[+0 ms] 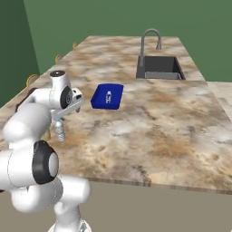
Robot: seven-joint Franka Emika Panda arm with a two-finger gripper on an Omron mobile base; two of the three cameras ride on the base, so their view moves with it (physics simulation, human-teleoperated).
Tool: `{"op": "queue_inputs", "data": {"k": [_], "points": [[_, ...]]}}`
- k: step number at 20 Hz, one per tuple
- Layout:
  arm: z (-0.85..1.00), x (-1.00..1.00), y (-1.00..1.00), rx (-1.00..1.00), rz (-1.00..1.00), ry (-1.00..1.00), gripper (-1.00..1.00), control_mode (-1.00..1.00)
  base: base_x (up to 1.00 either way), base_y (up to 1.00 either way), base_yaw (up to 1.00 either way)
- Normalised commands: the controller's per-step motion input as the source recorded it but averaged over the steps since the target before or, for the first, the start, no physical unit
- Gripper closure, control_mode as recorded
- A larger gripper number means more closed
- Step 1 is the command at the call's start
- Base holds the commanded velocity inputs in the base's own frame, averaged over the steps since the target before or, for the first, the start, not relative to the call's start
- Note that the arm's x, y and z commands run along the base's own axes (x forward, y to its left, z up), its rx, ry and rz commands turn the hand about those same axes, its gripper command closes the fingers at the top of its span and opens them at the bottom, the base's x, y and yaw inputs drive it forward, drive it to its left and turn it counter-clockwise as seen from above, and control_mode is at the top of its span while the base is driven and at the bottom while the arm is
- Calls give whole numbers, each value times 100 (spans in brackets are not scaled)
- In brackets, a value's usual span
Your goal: Place the drinks on the dining counter in a tight cluster.
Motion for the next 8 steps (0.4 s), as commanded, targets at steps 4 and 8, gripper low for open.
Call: {"op": "queue_inputs", "data": {"k": [4,8], "points": [[26,-60,-71,13,-48,1,-100,-100,0,0,0],[62,-44,-56,16,-42,0,-100,-100,0,0,0]]}}
